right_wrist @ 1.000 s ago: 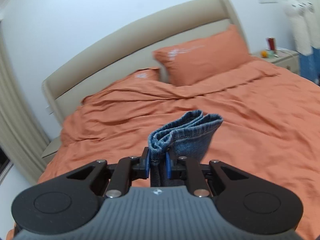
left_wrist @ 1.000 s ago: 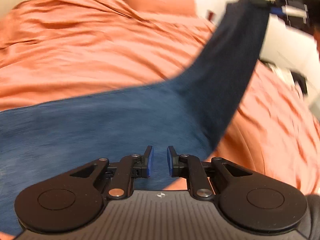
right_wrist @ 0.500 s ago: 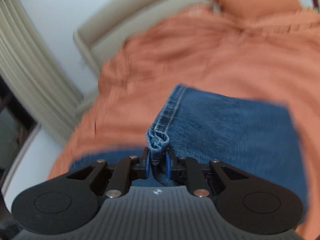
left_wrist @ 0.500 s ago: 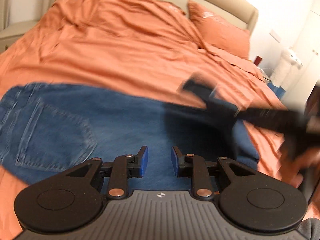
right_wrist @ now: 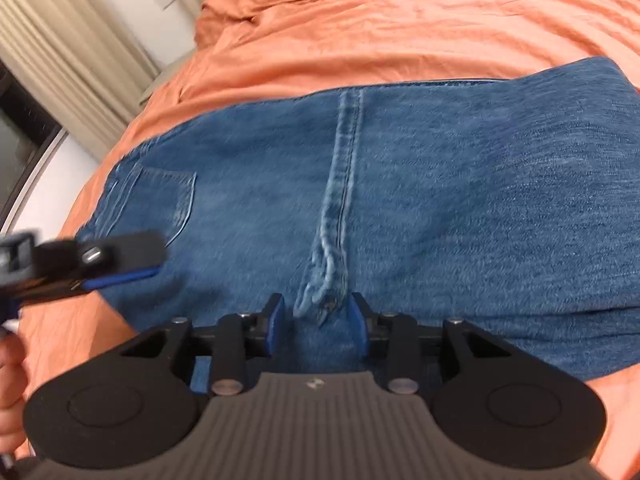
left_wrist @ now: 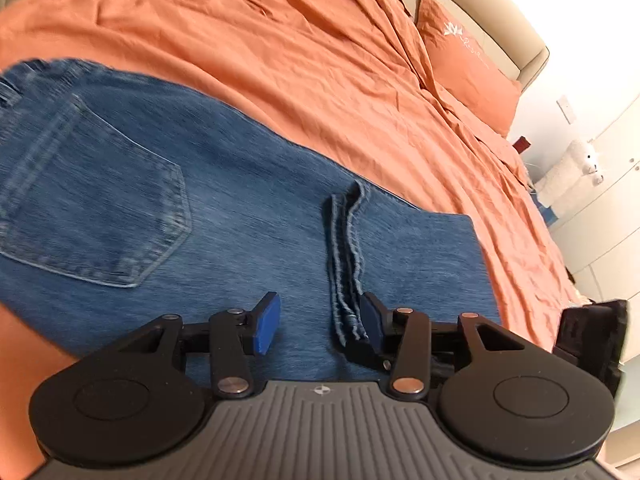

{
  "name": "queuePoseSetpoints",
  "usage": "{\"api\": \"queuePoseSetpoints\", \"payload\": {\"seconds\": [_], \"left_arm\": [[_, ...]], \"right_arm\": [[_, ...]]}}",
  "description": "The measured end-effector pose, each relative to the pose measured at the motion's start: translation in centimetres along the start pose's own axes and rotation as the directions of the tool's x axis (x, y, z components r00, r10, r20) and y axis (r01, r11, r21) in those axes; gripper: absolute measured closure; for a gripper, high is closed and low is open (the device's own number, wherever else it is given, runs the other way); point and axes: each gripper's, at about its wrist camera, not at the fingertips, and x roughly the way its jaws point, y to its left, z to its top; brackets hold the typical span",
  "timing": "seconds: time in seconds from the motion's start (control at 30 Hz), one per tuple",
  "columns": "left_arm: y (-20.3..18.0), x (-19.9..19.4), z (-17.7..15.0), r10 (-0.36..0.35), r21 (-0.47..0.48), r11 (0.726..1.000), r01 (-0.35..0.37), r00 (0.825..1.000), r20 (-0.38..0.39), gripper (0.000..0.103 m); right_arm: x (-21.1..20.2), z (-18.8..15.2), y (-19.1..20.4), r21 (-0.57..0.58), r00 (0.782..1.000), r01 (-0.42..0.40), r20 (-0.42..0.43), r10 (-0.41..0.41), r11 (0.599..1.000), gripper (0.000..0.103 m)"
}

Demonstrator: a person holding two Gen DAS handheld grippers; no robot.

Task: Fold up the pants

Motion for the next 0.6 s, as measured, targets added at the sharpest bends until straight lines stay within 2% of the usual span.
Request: {"api": "queuePoseSetpoints", "payload": {"seconds": [0.07, 0.17, 0.27, 0.33, 0.4, 0.5, 0.57, 0.6], "left_arm": [[-0.1, 1.1, 0.4, -0.018, -0.007, 1.000, 0.018, 1.000, -0.014, 0.046], [-0.1, 3.1, 1.0, -0.058, -0.042, 0.997, 0.057, 0.998, -0.033, 0.040], [0.8, 5.9, 1.8, -0.114, -0.134, 0.985, 0.107, 0.992, -0.045, 0.037], [1.3, 7.9, 2.1, -0.121, -0.178, 0.978, 0.110, 0.992, -0.048, 0.037], [1.4, 9.7, 2.4, -0.108, -0.195, 0.976, 0.095, 0.992, -0.059, 0.040], [1.1, 11.1, 2.5, -0.123, -0.191, 0.975, 0.111, 0.991, -0.051, 0.042], [0.6, 11.6, 2.6, -0.116, -0.174, 0.979, 0.106, 0.992, -0.047, 0.064], [0.2, 11.7, 2.7, -0.084, -0.154, 0.985, 0.076, 0.995, -0.049, 0.081]], "right_arm": [[-1.0, 0.4, -0.3, 0.006, 0.999, -0.029, -0.011, 0.030, 1.000, 0.071], [-4.0, 0.8, -1.8, -0.017, 0.999, -0.019, 0.039, 0.020, 1.000, 0.067], [-7.2, 0.8, -4.4, -0.044, 0.992, 0.067, 0.110, -0.062, 0.997, 0.065], [-8.9, 0.6, -6.5, -0.051, 0.981, 0.127, 0.150, -0.118, 0.991, 0.065], [-10.8, -0.2, -8.8, -0.038, 0.966, 0.184, 0.191, -0.173, 0.982, 0.065], [-13.3, -1.7, -12.3, 0.015, 0.933, 0.271, 0.243, -0.266, 0.963, 0.067], [-14.6, -2.9, -14.5, 0.066, 0.906, 0.321, 0.268, -0.327, 0.945, 0.074], [-15.0, -3.4, -15.4, 0.090, 0.898, 0.339, 0.268, -0.350, 0.937, 0.077]]}}
